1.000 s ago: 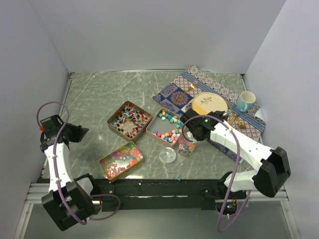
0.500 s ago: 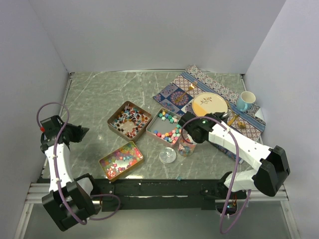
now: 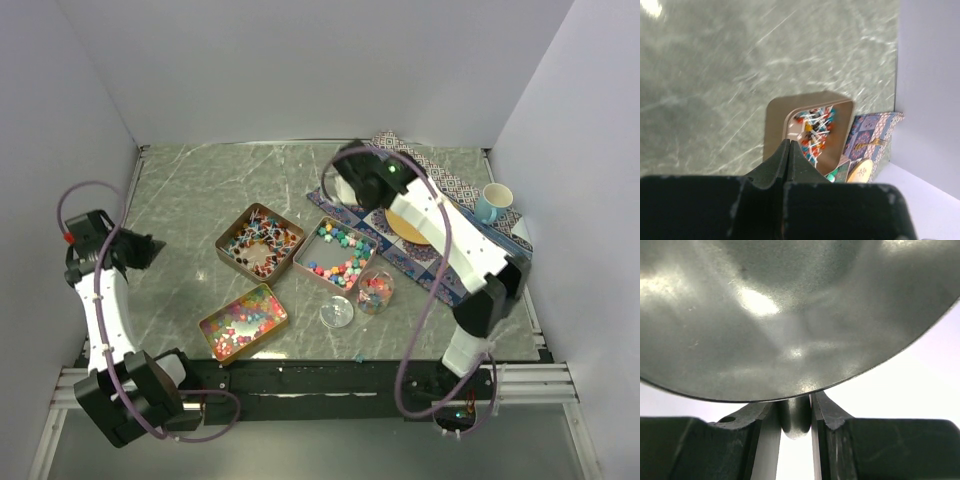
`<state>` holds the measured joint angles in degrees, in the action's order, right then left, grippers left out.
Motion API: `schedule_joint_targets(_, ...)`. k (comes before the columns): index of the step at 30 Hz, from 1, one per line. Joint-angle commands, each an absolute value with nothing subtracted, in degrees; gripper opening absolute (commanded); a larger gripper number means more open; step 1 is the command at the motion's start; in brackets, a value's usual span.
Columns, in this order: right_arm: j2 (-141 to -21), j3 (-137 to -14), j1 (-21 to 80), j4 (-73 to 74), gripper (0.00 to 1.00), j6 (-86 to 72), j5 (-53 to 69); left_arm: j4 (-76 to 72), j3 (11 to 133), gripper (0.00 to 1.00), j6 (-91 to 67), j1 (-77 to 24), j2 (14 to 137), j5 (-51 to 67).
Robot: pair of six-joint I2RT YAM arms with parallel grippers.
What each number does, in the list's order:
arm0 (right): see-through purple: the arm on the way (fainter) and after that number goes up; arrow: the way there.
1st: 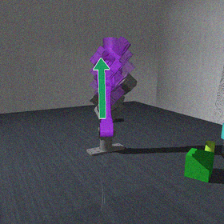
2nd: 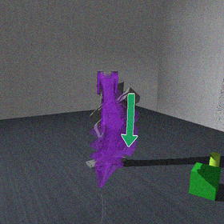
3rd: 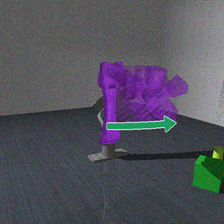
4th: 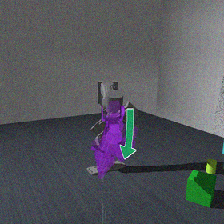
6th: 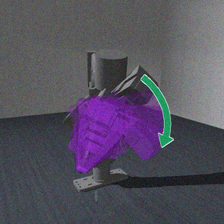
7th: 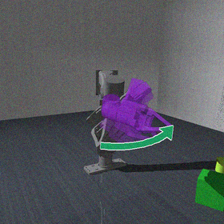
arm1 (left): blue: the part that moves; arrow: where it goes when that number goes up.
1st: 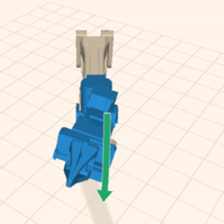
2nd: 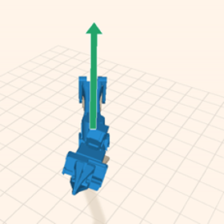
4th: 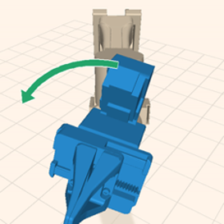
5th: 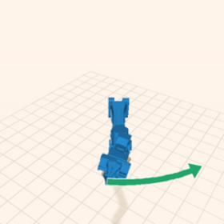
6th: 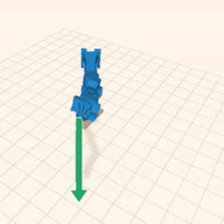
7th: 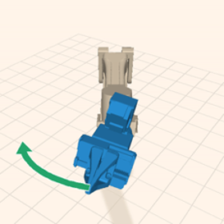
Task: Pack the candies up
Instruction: Place the spatula at the corner of the board.
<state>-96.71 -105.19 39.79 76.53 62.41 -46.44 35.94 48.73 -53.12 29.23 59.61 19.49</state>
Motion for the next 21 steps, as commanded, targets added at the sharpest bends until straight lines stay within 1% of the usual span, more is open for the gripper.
schedule_joint_targets(1, -105.8, -120.0, 38.5, 82.4, 0.0, 49.5, -31.9, 38.2, 56.9, 0.01, -47.6, 29.4, 62.6, 17.1)
schedule_joint_targets(2, -107.4, -124.8, 38.3, 81.9, 0.0, 46.5, -30.3, 38.8, 57.6, 0.01, -47.2, 29.5, 63.1, 17.1)
schedule_joint_targets(5, -112.2, -132.3, 37.3, 79.9, 0.0, 42.2, -25.4, 39.9, 59.8, 0.01, -46.5, 29.5, 65.2, 16.7)
schedule_joint_targets(7, -114.2, -134.5, 36.0, 78.8, 0.0, 39.4, -22.9, 40.4, 61.2, 0.01, -46.4, 29.4, 66.3, 16.3)
schedule_joint_targets(8, -114.3, -135.0, 35.4, 78.2, 0.0, 35.6, -19.7, 40.4, 61.4, 0.01, -46.1, 29.5, 66.5, 15.7)
schedule_joint_targets(10, -113.5, -133.9, 32.8, 78.4, 0.0, 31.8, -15.3, 40.2, 62.0, 0.01, -46.0, 29.4, 67.0, 15.3)
schedule_joint_targets(11, -112.9, -131.4, 31.5, 79.1, 0.0, 28.4, -9.1, 40.0, 62.0, 0.01, -45.9, 29.5, 67.1, 15.2)
schedule_joint_targets(14, -110.6, -125.4, 25.7, 81.1, 0.0, 23.2, -0.3, 39.3, 61.9, 0.01, -45.9, 29.4, 68.0, 14.8)
schedule_joint_targets(15, -109.4, -123.5, 24.4, 81.7, 0.0, 22.4, 4.5, 39.1, 61.5, 0.01, -45.8, 29.5, 68.2, 14.4)
schedule_joint_targets(16, -108.6, -121.3, 22.3, 82.0, 0.0, 21.9, 6.0, 38.7, 61.3, 0.01, -45.7, 29.4, 68.6, 14.3)
schedule_joint_targets(17, -107.6, -116.5, 21.9, 82.0, 0.0, 22.2, 6.3, 38.6, 61.2, 0.01, -45.7, 29.5, 68.9, 14.2)
schedule_joint_targets(19, -103.4, -111.4, 21.4, 81.3, 0.0, 24.2, 6.7, 38.0, 60.6, 0.01, -45.7, 29.4, 69.7, 14.3)
schedule_joint_targets(21, -99.1, -103.5, 20.2, 80.8, 0.0, 25.1, 6.4, 37.8, 60.1, 0.01, -45.7, 29.4, 70.2, 14.2)
